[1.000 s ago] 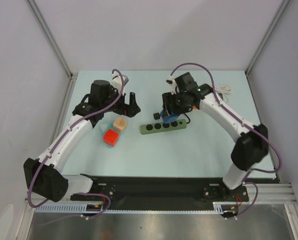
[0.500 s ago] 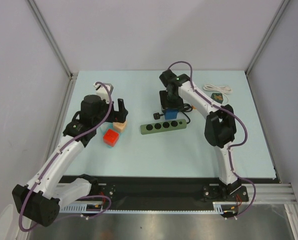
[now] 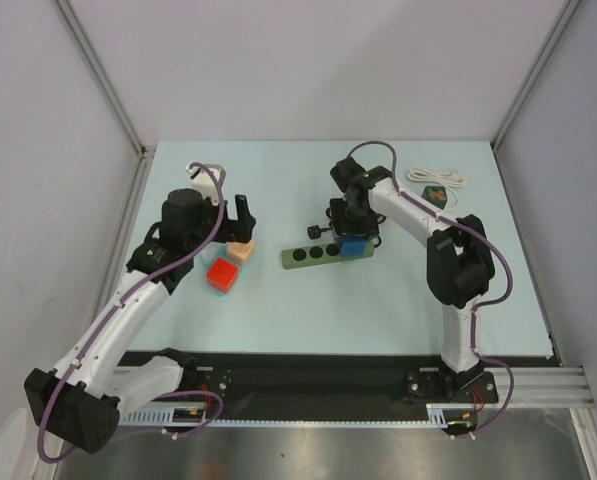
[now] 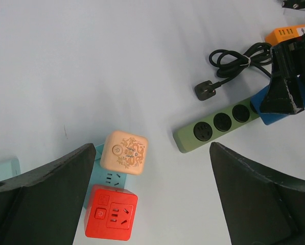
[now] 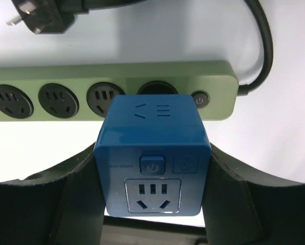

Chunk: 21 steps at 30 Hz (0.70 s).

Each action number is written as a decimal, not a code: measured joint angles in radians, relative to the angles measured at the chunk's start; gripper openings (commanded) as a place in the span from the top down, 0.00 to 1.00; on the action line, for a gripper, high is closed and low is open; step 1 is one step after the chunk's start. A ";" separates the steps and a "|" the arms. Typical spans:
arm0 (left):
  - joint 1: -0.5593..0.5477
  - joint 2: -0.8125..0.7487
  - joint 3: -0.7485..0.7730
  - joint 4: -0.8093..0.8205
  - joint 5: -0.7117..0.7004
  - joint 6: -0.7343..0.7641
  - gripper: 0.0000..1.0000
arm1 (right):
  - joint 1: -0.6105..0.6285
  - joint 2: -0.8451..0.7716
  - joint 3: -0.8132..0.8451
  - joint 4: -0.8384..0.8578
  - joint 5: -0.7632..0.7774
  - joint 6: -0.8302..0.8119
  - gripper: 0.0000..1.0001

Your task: Insert the plug

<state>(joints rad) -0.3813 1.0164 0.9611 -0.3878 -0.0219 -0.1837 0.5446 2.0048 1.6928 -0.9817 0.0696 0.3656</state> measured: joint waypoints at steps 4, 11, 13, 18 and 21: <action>0.000 0.000 0.000 0.004 -0.003 0.000 0.00 | -0.008 -0.006 -0.011 0.033 -0.013 0.000 1.00; 0.000 0.000 0.000 0.005 -0.008 0.000 0.00 | -0.021 -0.005 -0.020 0.074 -0.029 -0.004 1.00; 0.000 0.000 0.000 0.005 -0.010 0.000 0.00 | -0.023 -0.005 -0.020 0.073 -0.029 -0.004 1.00; 0.000 0.002 0.000 0.005 -0.010 0.000 0.00 | -0.023 -0.005 -0.027 0.078 -0.029 -0.004 1.00; 0.000 0.004 0.000 0.005 -0.010 0.000 0.00 | -0.023 -0.006 -0.027 0.078 -0.029 -0.009 1.00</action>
<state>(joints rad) -0.3813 1.0203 0.9611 -0.3832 -0.0319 -0.1833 0.5213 1.9991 1.6661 -0.9035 0.0402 0.3565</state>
